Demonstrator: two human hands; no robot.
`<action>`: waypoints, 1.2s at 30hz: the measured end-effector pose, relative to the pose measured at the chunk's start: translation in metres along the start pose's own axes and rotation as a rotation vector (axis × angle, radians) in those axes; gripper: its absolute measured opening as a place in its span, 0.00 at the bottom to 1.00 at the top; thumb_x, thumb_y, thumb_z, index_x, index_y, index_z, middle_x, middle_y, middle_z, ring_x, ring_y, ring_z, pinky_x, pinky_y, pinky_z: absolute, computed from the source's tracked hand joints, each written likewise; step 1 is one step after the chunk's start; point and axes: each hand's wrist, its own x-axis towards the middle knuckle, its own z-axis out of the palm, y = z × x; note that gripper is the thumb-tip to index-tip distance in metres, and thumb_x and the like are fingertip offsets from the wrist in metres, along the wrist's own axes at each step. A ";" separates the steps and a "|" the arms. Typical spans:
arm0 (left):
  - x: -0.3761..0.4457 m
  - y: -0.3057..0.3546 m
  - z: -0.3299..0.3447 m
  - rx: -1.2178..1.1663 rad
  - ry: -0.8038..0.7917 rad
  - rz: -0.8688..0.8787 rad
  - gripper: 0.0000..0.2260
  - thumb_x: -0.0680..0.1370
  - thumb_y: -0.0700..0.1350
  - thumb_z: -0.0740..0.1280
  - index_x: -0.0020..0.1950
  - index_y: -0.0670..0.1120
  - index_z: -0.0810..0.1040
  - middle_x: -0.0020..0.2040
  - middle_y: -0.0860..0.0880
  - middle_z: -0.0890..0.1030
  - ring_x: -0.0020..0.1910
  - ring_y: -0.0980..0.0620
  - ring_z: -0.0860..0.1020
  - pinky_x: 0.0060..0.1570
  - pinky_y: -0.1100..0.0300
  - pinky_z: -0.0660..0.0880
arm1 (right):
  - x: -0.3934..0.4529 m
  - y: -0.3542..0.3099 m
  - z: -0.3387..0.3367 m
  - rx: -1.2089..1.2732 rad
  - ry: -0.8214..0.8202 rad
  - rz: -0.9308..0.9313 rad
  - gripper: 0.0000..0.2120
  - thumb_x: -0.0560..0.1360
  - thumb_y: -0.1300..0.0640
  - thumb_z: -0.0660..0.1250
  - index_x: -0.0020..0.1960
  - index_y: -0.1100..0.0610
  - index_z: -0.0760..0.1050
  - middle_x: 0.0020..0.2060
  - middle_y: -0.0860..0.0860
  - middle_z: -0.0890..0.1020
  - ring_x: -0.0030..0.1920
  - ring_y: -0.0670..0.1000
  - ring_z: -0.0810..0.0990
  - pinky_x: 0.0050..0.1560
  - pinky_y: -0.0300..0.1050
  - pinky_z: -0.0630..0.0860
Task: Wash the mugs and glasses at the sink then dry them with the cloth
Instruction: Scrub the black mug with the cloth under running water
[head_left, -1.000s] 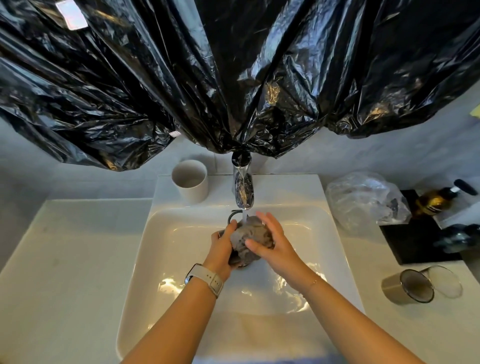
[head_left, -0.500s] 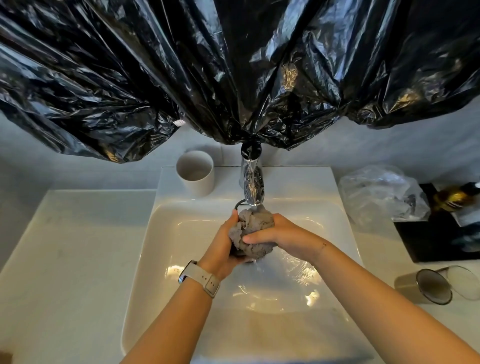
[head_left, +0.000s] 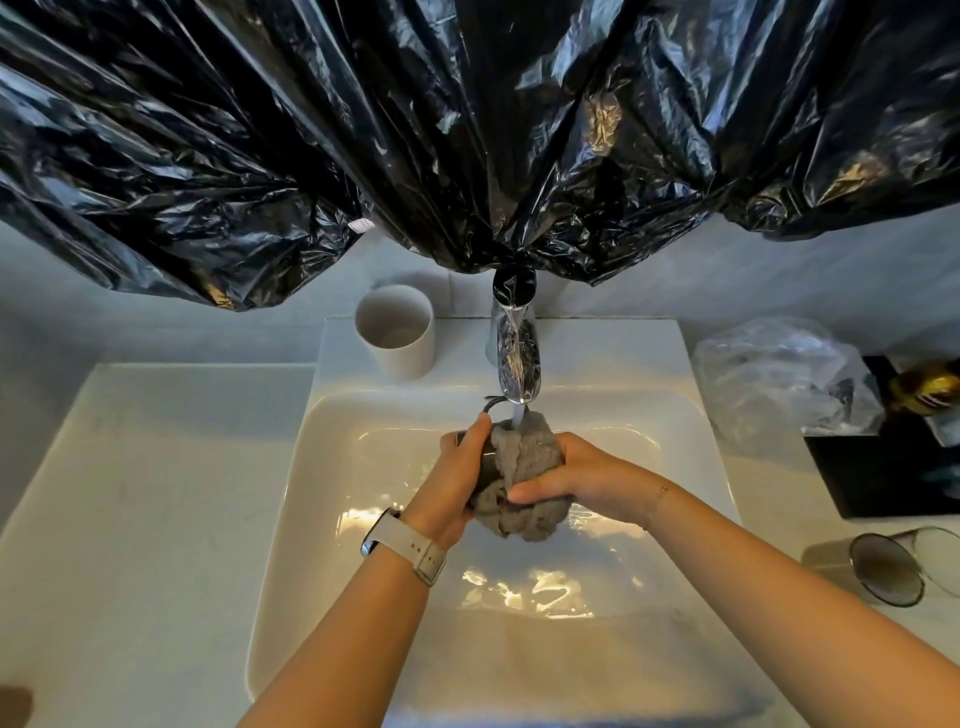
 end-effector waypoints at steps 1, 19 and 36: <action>0.001 0.002 0.001 0.013 0.007 -0.015 0.28 0.80 0.62 0.59 0.71 0.43 0.66 0.60 0.40 0.80 0.57 0.42 0.81 0.58 0.41 0.79 | 0.000 0.002 0.001 0.004 0.011 -0.012 0.16 0.70 0.64 0.75 0.57 0.55 0.80 0.52 0.54 0.85 0.54 0.54 0.84 0.52 0.45 0.80; -0.005 -0.004 -0.010 -0.108 -0.111 -0.153 0.25 0.83 0.61 0.52 0.62 0.44 0.77 0.56 0.42 0.84 0.53 0.44 0.83 0.48 0.50 0.82 | 0.002 0.001 0.016 -0.039 0.010 0.007 0.16 0.67 0.59 0.79 0.53 0.52 0.81 0.48 0.49 0.86 0.51 0.48 0.84 0.50 0.41 0.80; -0.006 -0.006 0.009 0.198 0.117 0.236 0.19 0.84 0.58 0.53 0.65 0.46 0.69 0.58 0.42 0.77 0.54 0.47 0.79 0.53 0.49 0.80 | 0.010 0.003 0.007 0.282 0.113 -0.017 0.12 0.71 0.57 0.73 0.54 0.56 0.82 0.50 0.57 0.85 0.52 0.56 0.84 0.50 0.49 0.81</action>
